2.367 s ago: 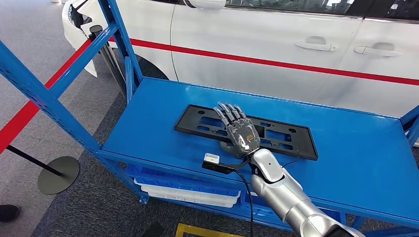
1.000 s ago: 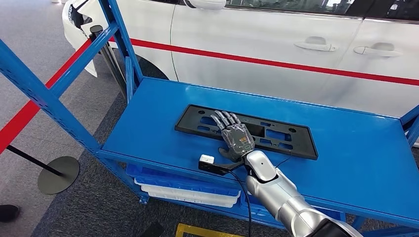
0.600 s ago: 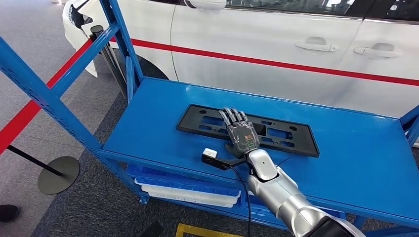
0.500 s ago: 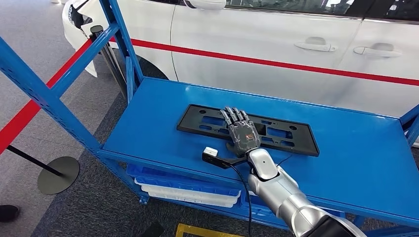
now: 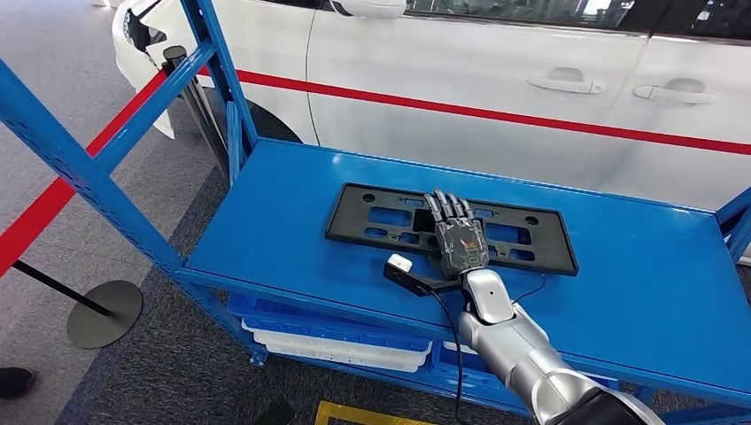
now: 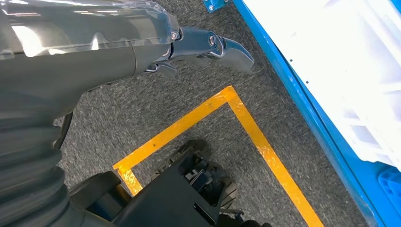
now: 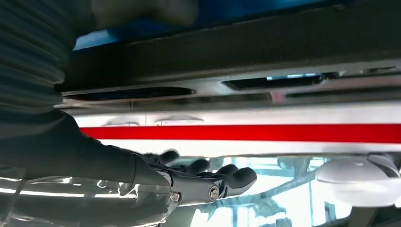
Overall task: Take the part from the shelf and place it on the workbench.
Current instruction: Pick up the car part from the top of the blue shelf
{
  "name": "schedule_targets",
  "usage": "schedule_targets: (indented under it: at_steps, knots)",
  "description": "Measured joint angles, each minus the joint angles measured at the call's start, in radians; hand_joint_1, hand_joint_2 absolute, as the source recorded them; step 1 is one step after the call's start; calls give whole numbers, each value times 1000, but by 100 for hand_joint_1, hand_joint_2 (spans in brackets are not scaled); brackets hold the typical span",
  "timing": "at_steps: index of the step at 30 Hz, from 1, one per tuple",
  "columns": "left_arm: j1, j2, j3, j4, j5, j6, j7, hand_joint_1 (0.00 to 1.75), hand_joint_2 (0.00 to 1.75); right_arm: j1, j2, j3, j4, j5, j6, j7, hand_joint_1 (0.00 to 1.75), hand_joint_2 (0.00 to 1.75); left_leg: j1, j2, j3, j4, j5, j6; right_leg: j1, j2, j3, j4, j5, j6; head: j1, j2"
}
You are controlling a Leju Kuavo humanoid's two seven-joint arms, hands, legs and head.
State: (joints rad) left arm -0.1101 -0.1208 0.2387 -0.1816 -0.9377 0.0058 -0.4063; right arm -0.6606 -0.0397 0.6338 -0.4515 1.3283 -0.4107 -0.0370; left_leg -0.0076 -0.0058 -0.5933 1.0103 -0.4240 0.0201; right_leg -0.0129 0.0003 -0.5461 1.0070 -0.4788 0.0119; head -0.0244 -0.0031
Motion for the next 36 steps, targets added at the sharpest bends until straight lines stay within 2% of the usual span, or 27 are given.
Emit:
schedule_targets:
  at_steps: [11,21,24,28,30,36]
  knots:
    - [0,0,2,0,0,3,0,0,175,16,0,-12,12,9,18,0,175,175,0,0,-1,0,1,1,0,0,0,0,1,2,0,0]
    - [0,-1,2,0,-6,3,3,0,175,25,1,-33,11,46,-26,-2,175,175,0,0,-1,1,1,1,0,0,0,0,1,2,0,0]
    - [0,-2,3,0,-9,3,8,0,175,32,8,-60,0,7,-52,-53,175,175,0,0,-2,1,1,1,0,0,-1,0,1,2,0,0]
    - [0,-4,7,0,-17,7,27,0,175,41,16,-138,-75,-155,-85,-200,175,175,0,0,-2,1,1,1,0,0,-1,0,1,2,0,0]
    - [0,-5,10,0,-20,10,34,0,175,45,17,-183,-132,-218,-80,-247,175,175,0,0,-2,1,1,1,0,0,-1,0,2,2,0,0]
    - [1,-6,17,0,-21,12,35,0,175,68,17,-254,-226,-243,-68,-267,175,175,0,0,-2,1,1,2,0,0,-1,0,2,3,0,0]
